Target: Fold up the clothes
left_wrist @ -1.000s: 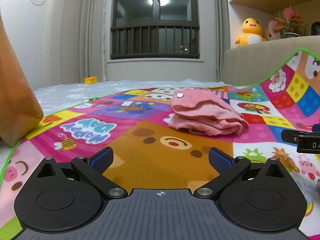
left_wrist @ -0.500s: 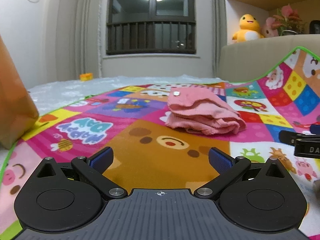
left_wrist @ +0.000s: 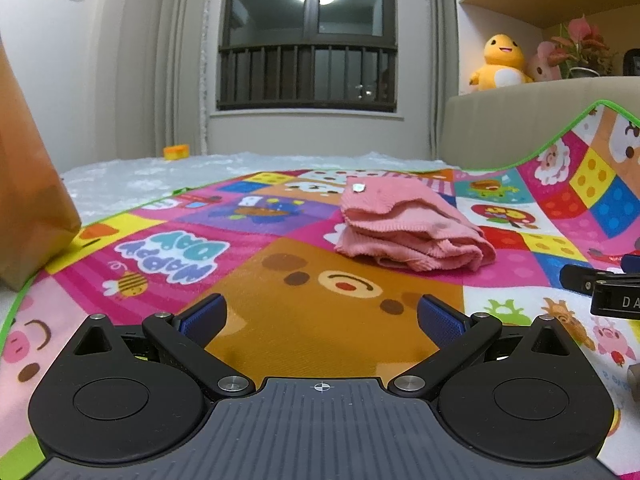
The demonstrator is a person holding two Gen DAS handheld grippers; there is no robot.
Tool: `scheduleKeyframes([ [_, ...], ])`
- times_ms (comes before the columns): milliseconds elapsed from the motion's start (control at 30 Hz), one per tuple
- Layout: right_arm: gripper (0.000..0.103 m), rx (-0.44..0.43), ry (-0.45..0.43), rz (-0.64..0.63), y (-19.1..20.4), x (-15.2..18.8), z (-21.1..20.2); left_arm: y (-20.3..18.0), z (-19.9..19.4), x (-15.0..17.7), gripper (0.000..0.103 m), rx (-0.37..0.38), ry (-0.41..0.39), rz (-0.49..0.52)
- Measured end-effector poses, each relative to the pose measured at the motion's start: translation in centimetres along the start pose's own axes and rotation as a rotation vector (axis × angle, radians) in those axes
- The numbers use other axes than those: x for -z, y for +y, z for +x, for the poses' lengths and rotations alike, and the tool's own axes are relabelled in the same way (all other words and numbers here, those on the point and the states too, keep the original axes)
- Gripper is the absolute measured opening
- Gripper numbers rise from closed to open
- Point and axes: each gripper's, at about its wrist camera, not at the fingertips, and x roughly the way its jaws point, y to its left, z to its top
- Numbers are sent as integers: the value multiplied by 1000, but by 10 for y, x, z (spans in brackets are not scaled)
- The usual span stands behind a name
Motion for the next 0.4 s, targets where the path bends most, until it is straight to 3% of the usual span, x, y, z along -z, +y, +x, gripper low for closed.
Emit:
scheduleKeyframes([
  [233,103,9,17,-22,3,-1,2,1,1,-1,103,5,5,-4],
  [400,103,17,89,-49,7,-4,13,0,4,-3,103,0,29,6],
])
